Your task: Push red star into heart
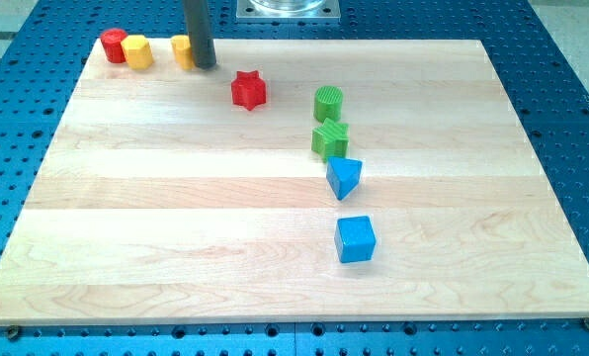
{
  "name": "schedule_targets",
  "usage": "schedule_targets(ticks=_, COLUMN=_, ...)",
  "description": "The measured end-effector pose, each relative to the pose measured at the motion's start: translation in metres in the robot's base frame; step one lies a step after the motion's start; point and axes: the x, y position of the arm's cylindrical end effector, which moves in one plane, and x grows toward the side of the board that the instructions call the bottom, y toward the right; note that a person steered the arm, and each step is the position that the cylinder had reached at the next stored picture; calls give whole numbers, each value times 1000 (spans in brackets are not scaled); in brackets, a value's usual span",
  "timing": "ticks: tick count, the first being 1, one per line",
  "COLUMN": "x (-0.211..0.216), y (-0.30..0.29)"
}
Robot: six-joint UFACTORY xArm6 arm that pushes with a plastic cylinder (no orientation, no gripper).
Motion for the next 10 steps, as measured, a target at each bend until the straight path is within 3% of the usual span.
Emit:
schedule_targets(ticks=2, x=-36, y=12)
schedule_targets(ticks=4, x=-27, y=-44)
schedule_targets(ticks=6, x=-7, y=122)
schedule_targets(ticks=7, x=53, y=176)
schedule_targets(ticks=8, x=88, y=127)
schedule_targets(ticks=10, x=68, y=-34)
